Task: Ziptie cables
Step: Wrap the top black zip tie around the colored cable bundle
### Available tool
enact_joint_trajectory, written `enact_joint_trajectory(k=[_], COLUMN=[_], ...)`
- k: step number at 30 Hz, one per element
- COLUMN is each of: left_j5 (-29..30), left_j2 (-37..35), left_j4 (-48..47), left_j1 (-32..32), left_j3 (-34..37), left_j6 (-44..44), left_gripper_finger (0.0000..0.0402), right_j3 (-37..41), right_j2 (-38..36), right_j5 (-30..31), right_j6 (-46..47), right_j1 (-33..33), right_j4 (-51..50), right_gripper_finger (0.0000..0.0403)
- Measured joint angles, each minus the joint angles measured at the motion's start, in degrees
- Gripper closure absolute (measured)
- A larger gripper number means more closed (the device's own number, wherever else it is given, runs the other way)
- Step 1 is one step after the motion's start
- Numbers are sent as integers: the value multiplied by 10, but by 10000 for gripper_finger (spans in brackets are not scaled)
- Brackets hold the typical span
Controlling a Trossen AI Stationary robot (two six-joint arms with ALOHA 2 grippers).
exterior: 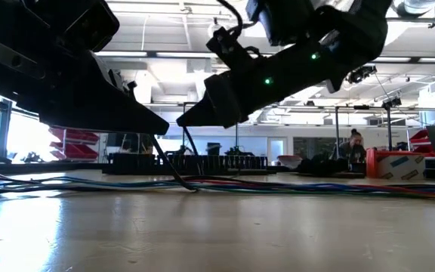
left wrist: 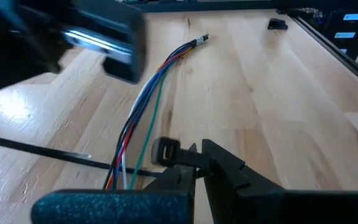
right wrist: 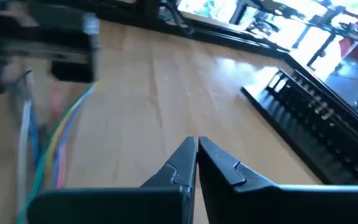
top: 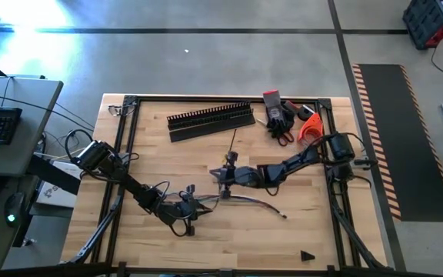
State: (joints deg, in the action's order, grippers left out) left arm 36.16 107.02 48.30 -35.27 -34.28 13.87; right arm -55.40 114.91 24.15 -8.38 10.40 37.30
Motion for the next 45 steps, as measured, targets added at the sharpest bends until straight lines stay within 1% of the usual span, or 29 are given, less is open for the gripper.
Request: enact_joint_trajectory(k=[4, 6, 9, 11, 14, 16, 18, 21, 26, 29, 31, 33, 35, 37, 39, 42, 43, 44, 45], left_j5=[-5, -6, -21, -27, -31, -45, -55, -60, -71, -71, -71, -71, -71, -71, -71, -70, -69, -69, -67], left_j2=[0, 0, 0, 0, 0, 0, 0, 0, 0, 0, 0, 0, 0, 0, 0, 0, 0, 0, 0], left_j4=[0, 0, -1, -9, -38, -72, -102, -124, -125, -125, -125, -125, -126, -127, -127, -127, -128, -127, -127], left_j1=[0, 0, 0, 0, 2, 8, 13, 18, 26, 27, 27, 27, 27, 27, 27, 27, 27, 27, 27], left_j3=[0, -3, -14, -24, -39, -50, -60, -71, -72, -72, -72, -72, -72, -72, -72, -72, -72, -72, -72], left_j6=[-5, -15, -34, -47, -55, -49, -41, -41, -40, -40, -38, -36, -35, -35, -35, -35, -35, -35, -35], left_gripper_finger=[402, 402, 402, 402, 402, 402, 402, 402, 402, 402, 402, 402, 402, 402, 402, 402, 402, 402, 402], right_j3=[0, 0, 0, 0, 0, 0, 0, 0, 0, 0, 0, 0, 0, 0, 0, -1, -1, -1, -1], right_j2=[0, 0, 0, 0, 0, 0, 0, 0, 0, 0, -7, -22, -44, -67, -86, -94, -92, -88, -83], right_j5=[13, 40, 89, 106, 127, 137, 158, 192, 198, 197, 176, 160, 154, 128, 78, -44, -76, -91, -92], right_j6=[-8, -11, -11, -11, -17, -27, -38, -59, -81, -50, -27, -3, 21, 50, 90, 168, 199, 227, 250], right_j1=[16, 25, 39, 50, 69, 82, 95, 114, 139, 147, 148, 147, 147, 147, 146, 138, 135, 132, 129], right_j4=[-17, -23, -37, -48, -55, -54, -52, -34, -1, -2, -8, -18, -37, -57, -63, -51, -50, -47, -46], right_gripper_finger=[403, 403, 403, 403, 403, 403, 403, 403, 403, 402, 398, 384, 358, 324, 285, 226, 210, 195, 184])
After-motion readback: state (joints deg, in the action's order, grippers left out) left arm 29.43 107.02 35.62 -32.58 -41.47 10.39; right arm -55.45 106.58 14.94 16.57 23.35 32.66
